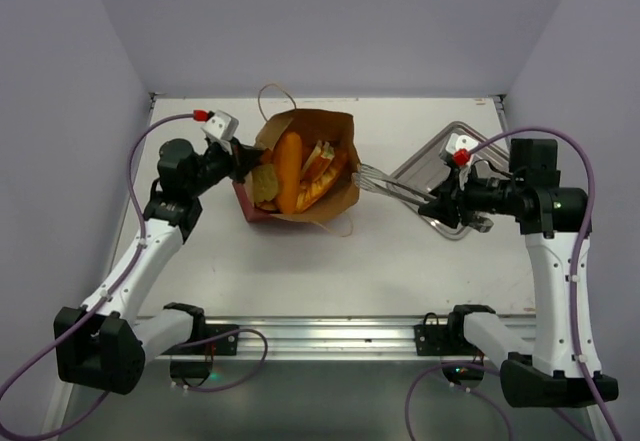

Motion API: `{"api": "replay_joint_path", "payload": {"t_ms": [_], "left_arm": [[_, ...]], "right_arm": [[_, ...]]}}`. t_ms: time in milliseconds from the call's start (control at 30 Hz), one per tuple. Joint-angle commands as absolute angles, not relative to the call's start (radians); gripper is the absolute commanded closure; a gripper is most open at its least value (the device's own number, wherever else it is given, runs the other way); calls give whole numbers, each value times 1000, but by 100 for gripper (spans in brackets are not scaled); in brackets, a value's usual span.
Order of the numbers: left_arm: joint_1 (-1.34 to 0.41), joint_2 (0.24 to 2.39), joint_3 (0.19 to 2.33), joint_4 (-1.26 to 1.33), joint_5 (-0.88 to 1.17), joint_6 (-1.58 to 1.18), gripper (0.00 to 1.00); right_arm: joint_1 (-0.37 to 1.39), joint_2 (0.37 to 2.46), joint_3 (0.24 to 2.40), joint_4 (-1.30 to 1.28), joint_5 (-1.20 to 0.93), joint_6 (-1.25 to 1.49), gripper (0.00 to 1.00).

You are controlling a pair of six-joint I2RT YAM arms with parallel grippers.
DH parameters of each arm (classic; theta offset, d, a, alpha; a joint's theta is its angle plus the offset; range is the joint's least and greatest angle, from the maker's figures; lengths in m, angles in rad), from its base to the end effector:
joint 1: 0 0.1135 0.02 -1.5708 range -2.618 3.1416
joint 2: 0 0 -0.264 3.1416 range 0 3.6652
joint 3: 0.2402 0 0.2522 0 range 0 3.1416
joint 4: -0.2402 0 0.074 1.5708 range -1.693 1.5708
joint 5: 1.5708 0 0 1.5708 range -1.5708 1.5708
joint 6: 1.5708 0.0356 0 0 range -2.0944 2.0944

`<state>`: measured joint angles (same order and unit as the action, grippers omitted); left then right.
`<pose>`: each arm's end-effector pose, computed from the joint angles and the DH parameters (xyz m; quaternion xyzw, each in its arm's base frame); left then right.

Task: Take the fake bread out of the paper bag

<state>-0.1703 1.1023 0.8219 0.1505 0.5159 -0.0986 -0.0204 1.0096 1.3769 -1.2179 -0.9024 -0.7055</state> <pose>0.2502 -0.0608 0.3253 0.1942 0.7201 -0.2755 0.6064 0.1505 0.0249 0.4088 -0.4276 0.7417 0.2689 0.4413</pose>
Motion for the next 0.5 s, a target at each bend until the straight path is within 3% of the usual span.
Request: {"api": "replay_joint_path", "payload": {"t_ms": [0, 233, 367, 467], "left_arm": [[-221, 1060, 813, 267, 563, -164, 100], [-297, 1017, 750, 305, 505, -218, 100], [-350, 985, 701, 325, 456, -227, 100], [-396, 968, 663, 341, 428, -233, 100]], "right_arm": [[-15, 1020, 1454, -1296, -974, -790, 60], [69, 1055, 1424, -1253, -936, -712, 61], [254, 1035, 1356, -1131, -752, -615, 61], [299, 1042, 1335, -1109, -667, -591, 61]]}}
